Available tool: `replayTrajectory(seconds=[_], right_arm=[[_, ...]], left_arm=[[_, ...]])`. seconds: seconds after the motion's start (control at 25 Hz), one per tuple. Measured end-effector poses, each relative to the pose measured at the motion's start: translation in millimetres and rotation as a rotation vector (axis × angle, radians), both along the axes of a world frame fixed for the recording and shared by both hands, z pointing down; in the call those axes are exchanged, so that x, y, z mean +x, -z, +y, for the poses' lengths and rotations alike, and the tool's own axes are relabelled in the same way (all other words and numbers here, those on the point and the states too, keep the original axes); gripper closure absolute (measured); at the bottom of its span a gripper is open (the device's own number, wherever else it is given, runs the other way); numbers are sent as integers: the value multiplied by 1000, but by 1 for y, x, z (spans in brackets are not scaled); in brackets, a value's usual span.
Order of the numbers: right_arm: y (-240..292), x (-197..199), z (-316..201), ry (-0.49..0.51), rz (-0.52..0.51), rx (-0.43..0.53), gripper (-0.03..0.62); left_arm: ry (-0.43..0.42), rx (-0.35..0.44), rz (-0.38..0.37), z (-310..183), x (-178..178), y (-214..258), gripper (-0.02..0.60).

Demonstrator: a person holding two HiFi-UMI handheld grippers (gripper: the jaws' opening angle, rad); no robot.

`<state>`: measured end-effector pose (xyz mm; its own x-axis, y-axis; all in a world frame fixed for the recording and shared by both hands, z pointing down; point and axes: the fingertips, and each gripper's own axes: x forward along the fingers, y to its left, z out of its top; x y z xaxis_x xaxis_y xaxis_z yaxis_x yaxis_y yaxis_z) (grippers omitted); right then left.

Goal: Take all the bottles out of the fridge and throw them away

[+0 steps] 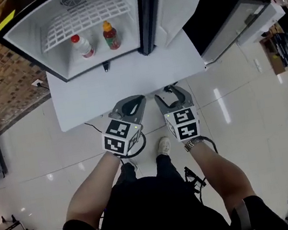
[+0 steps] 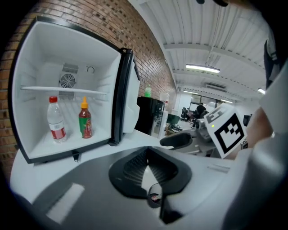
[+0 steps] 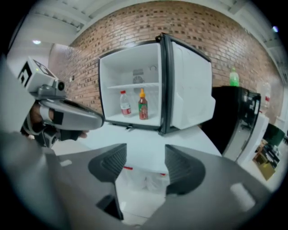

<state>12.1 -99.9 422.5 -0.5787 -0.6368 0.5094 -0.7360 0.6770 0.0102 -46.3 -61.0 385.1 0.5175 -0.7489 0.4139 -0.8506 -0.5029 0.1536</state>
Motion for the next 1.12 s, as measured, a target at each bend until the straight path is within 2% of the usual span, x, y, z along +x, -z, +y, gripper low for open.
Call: replayTrajectory(seconds=[0.24, 0.48, 0.84, 1.12], right_arm=[[44, -56, -1, 90, -15, 80, 333], [60, -99, -15, 139, -3, 120, 333], [69, -148, -53, 132, 9, 128, 333], [52, -177, -87, 108, 30, 86, 333]], left_arm=[[102, 56, 10, 1, -52, 32, 578], [172, 90, 10, 6, -90, 51, 578], [227, 109, 7, 1, -125, 62, 578], [265, 94, -5, 0, -150, 57, 578]])
